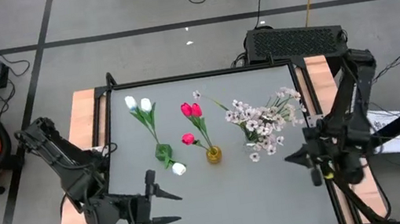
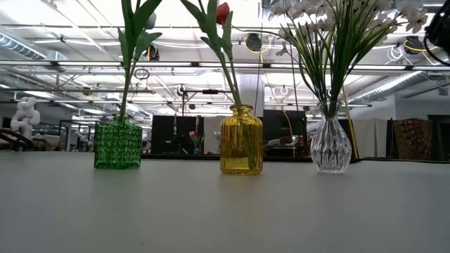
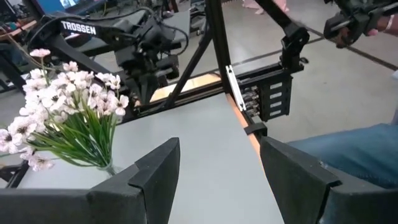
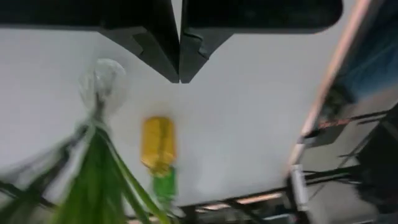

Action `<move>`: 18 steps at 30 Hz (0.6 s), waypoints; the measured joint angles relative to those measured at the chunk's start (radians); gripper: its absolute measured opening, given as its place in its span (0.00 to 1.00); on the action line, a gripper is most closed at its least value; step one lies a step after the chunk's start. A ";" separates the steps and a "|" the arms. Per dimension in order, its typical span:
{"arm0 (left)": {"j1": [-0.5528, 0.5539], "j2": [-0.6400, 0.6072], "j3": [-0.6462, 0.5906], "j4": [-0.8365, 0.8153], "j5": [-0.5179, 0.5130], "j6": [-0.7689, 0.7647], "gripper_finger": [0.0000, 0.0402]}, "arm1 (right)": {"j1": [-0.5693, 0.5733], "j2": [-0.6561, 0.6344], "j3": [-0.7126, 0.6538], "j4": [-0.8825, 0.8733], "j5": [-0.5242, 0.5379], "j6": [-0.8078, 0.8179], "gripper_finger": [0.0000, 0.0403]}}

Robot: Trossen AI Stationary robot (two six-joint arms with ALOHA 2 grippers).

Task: Sort flowers into vase by color
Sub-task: Return to Home Position

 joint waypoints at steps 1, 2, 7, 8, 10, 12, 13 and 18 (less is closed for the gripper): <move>0.000 0.000 -0.005 -0.002 -0.001 0.000 0.57 | -0.027 0.000 -0.032 0.035 -0.005 0.005 0.00; 0.000 0.000 -0.009 -0.004 -0.001 0.000 0.57 | -0.054 0.000 -0.063 0.082 -0.012 -0.006 0.00; 0.000 0.001 -0.022 -0.010 -0.002 0.000 0.57 | -0.185 -0.002 -0.200 0.404 -0.111 -0.225 0.00; 0.000 0.001 -0.022 -0.010 -0.002 0.000 0.57 | -0.208 -0.002 -0.226 0.474 -0.118 -0.265 0.00; 0.000 0.001 -0.022 -0.008 -0.002 0.003 0.57 | -0.261 -0.002 -0.279 0.599 -0.150 -0.350 0.00; 0.000 0.001 -0.022 -0.009 -0.002 0.007 0.57 | -0.309 -0.002 -0.328 0.700 -0.192 -0.420 0.00; 0.000 0.001 -0.022 -0.010 -0.002 0.008 0.57 | -0.333 -0.002 -0.349 0.744 -0.211 -0.450 0.00; 0.000 0.001 -0.022 -0.027 -0.002 0.002 0.57 | -0.447 -0.003 -0.441 0.959 -0.324 -0.636 0.00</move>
